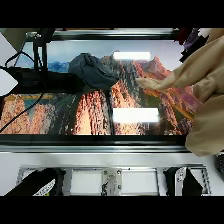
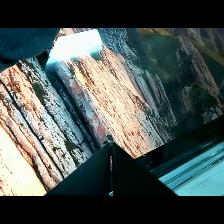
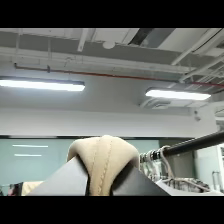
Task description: Fold the clothes and pants, and hang the long-sleeved shirts on hangers.
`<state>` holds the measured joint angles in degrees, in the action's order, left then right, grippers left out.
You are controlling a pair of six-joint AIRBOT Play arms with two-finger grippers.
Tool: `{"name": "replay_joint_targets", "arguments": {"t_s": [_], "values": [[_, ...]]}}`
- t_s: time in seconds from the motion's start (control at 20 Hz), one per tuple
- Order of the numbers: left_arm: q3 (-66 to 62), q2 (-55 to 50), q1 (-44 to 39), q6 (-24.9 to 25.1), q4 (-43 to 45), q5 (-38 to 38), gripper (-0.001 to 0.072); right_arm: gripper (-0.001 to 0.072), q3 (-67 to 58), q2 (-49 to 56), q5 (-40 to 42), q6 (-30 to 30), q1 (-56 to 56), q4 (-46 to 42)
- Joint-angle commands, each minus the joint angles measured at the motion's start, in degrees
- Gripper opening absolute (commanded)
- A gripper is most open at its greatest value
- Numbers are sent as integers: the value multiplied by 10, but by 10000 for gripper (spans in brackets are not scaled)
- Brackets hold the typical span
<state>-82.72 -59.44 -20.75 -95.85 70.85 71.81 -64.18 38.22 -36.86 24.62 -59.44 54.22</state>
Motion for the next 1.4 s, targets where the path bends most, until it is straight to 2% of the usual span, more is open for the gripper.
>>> {"name": "replay_joint_targets", "arguments": {"t_s": [0.0, 0.15, 0.35, 0.6, 0.85, 1.0, 1.15, 1.35], "values": [[-1, -2, -1, 1, 1, 0, 23, 26, -84, 60, 41, 27, 0, 1], [-1, -2, -1, 0, 0, 0, 23, 26, -154, 112, 42, 29, 0, 1], [-1, -2, -1, 0, 0, 0, 23, 26, -230, 161, 120, 74, 0, 1], [-1, -2, -1, -5, -2, 4, 23, 26, -338, 244, 148, 85, -1, 1], [-1, -2, -1, -17, -2, 5, 23, 26, -471, 345, 177, 87, -19, 73], [-1, -2, -1, -34, -2, 5, 23, 26, -535, 390, 187, 89, -31, 86], [-1, -2, -2, -43, -4, 5, 23, 26, -541, 400, 232, 140, -49, 86], [-1, -2, -2, -52, -4, 6, 23, 26, -541, 406, 223, 140, -84, 110]]}}
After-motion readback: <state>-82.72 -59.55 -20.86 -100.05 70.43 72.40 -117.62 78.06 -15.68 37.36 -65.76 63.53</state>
